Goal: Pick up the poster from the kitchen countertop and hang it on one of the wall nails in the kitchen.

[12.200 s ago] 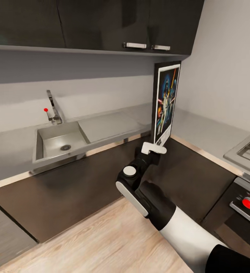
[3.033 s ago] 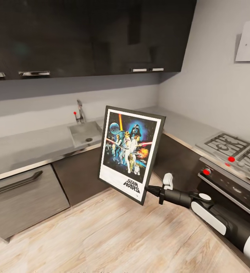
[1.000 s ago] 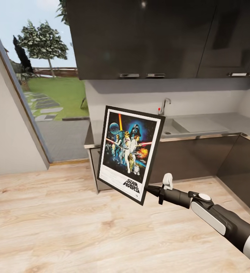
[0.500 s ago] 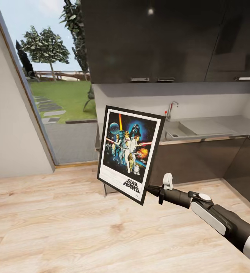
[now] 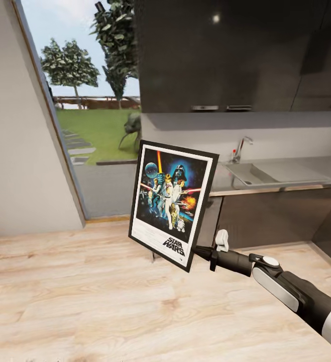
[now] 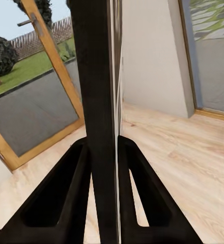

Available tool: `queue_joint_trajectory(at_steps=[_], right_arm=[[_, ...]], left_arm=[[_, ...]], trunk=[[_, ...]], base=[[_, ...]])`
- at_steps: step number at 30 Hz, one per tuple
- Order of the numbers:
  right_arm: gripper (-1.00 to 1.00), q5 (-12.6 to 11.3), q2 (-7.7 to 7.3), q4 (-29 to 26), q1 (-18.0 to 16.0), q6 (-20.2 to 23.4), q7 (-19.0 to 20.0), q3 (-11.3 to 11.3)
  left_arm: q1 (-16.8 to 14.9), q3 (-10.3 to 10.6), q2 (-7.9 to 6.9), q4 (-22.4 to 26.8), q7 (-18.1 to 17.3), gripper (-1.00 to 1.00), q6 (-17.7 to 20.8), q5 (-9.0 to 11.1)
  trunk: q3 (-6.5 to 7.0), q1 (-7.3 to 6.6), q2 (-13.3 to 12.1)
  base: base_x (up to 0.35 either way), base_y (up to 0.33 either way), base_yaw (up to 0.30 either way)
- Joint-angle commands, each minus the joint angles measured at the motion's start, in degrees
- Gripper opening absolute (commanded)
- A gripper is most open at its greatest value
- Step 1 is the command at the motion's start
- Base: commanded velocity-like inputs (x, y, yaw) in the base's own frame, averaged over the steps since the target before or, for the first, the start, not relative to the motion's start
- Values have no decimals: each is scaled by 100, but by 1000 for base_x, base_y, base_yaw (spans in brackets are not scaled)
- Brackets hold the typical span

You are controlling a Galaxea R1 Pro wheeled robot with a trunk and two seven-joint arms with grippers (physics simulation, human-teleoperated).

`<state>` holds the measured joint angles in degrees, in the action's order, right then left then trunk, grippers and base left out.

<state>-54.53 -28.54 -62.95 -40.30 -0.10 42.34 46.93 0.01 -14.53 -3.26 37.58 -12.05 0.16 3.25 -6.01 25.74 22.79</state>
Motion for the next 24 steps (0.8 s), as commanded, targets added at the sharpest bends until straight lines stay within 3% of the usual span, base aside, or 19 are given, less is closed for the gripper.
queue_joint_trajectory(at_steps=[1, 19, 24], right_arm=[[-100, -66, -4, 2, -13, 9, 13, 27], [-100, -64, -3, -11, -13, 7, -6, 33], [-100, -61, -3, -1, -13, 5, -14, 35]], left_arm=[[2, -13, 1, 4, -34, 100, 2, 34], [2, -15, 1, 4, -33, 100, 2, 35], [2, -15, 1, 4, -29, 100, 2, 35]], trunk=[[-11, 4, 12], [-11, 4, 12], [-11, 4, 12]], base=[[0, 293, 237], [0, 293, 276], [0, 293, 134]])
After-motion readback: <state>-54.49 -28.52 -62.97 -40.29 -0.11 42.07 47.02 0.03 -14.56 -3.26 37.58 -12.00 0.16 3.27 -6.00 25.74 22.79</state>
